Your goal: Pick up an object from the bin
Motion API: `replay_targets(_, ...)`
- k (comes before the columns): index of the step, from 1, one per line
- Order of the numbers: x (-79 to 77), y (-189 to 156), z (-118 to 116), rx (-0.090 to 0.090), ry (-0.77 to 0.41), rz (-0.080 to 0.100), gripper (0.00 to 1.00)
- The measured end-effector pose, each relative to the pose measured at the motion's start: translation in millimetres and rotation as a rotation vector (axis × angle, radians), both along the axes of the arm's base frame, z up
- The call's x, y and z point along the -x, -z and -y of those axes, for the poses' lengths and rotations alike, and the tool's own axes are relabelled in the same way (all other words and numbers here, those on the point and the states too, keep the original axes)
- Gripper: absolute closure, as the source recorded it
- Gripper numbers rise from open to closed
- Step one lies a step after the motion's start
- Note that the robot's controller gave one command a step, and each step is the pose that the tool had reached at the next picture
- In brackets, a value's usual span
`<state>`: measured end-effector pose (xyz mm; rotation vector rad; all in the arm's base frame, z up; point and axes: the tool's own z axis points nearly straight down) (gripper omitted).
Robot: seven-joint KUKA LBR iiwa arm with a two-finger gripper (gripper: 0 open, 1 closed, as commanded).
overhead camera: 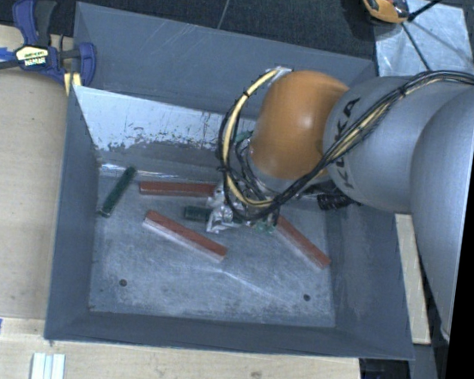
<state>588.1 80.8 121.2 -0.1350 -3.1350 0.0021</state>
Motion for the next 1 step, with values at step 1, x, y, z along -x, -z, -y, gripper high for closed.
replay_targets(1,16.6,-189.7,17.0,-0.002,-0.044,0.014,1.00)
